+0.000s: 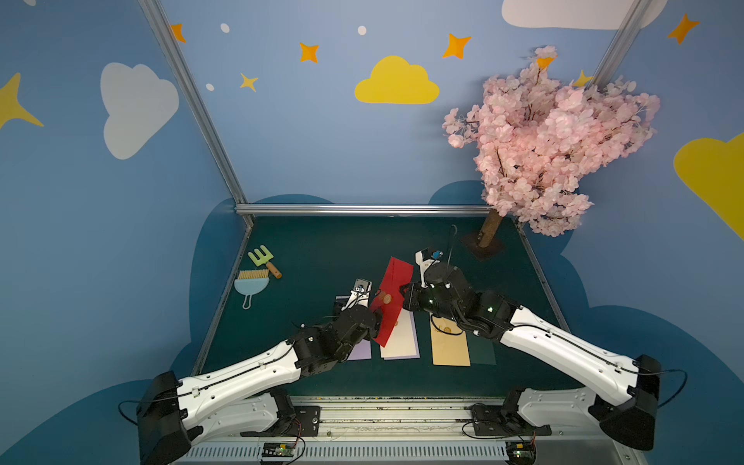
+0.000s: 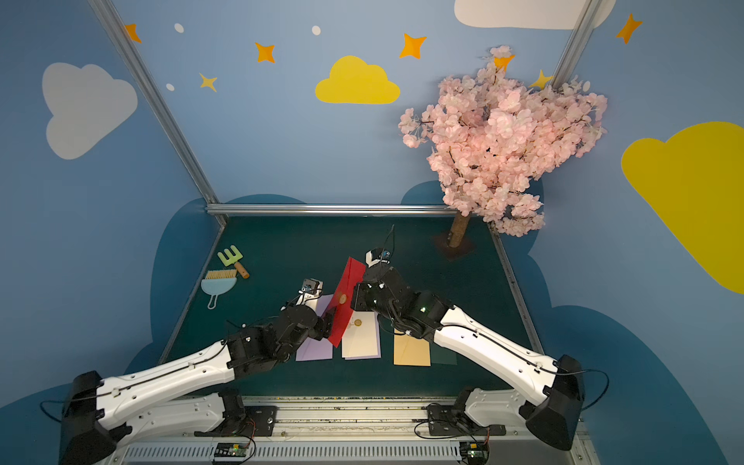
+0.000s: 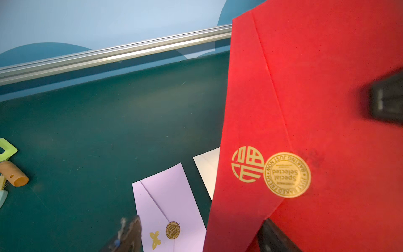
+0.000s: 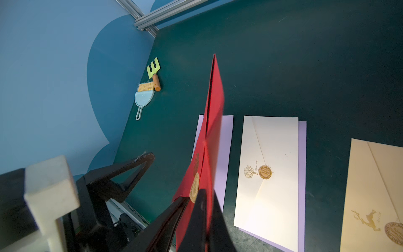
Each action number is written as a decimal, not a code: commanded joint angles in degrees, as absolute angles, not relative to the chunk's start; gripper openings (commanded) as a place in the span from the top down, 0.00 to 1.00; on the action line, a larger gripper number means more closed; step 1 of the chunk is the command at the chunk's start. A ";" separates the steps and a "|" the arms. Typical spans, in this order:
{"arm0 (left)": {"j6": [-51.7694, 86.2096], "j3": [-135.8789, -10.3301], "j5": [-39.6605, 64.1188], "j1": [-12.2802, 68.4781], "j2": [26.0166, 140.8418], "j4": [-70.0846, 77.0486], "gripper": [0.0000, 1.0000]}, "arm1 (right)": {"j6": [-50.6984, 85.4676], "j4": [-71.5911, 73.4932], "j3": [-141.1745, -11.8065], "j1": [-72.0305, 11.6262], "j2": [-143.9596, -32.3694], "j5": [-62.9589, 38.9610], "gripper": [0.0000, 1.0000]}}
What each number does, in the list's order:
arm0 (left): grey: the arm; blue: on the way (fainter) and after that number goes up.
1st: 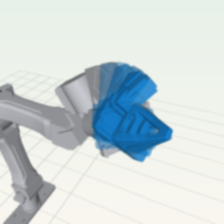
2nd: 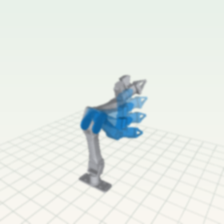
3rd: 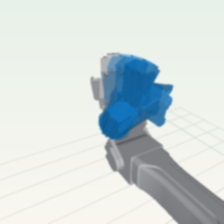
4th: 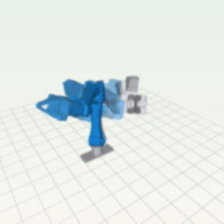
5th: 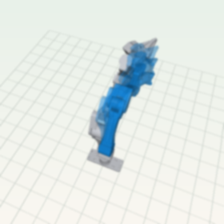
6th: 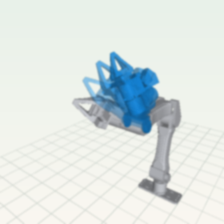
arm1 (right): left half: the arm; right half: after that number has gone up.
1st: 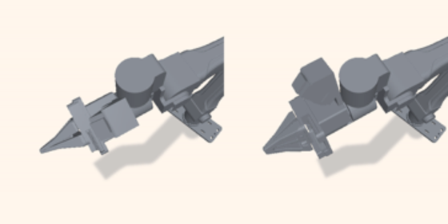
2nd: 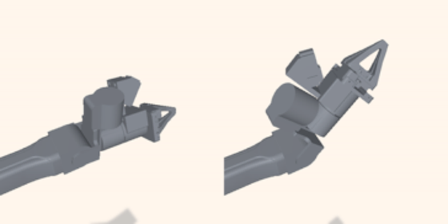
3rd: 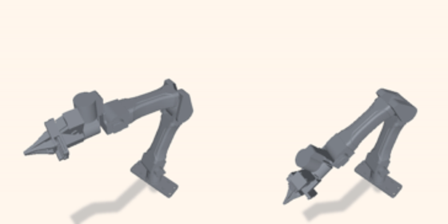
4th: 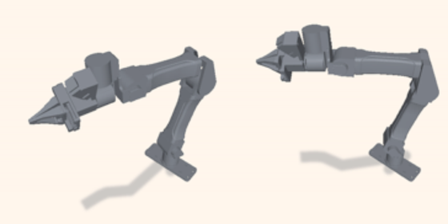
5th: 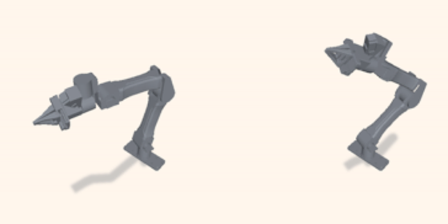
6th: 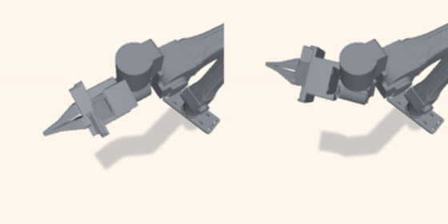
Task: Open the envelope
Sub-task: Open the envelope flap on the envelope.
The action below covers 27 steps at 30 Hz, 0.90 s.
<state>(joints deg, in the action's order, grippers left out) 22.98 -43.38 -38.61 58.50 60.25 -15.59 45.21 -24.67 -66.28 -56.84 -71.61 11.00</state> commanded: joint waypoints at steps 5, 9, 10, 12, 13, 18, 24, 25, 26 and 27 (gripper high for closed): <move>23.99 -43.06 -40.14 57.88 58.89 -15.88 0.17 | 45.35 -25.07 -65.57 -57.40 -70.58 10.01 1.00; 23.99 -42.95 -40.08 57.92 58.87 -15.64 0.17 | 45.51 -25.06 -65.41 -57.41 -70.66 9.93 1.00; 23.99 -42.90 -40.07 57.92 58.81 -15.64 0.17 | 45.44 -24.97 -65.36 -57.41 -70.69 9.82 1.00; 23.98 -42.94 -40.08 57.92 58.76 -15.64 0.17 | 45.44 -25.02 -65.37 -57.46 -70.84 9.68 1.00; 23.98 -42.98 -40.16 57.96 58.69 -15.70 0.17 | 45.44 -24.88 -65.39 -57.52 -70.87 9.59 1.00; 24.08 -42.76 -40.14 57.92 58.56 -15.55 0.17 | 45.35 -24.79 -65.25 -57.50 -71.19 9.14 1.00; 24.23 -42.72 -40.21 57.92 58.56 -15.53 0.17 | 45.33 -24.69 -65.28 -57.50 -71.26 9.04 1.00; 24.34 -42.65 -40.25 57.92 58.48 -15.47 0.17 | 45.36 -24.65 -65.23 -57.49 -71.25 9.04 1.00; 24.42 -42.63 -40.25 57.93 58.35 -15.47 0.17 | 45.35 -24.69 -65.29 -57.48 -71.28 9.01 1.00; 24.40 -42.48 -40.25 57.83 58.19 -15.40 0.17 | 45.33 -24.70 -65.18 -57.49 -71.28 9.03 1.00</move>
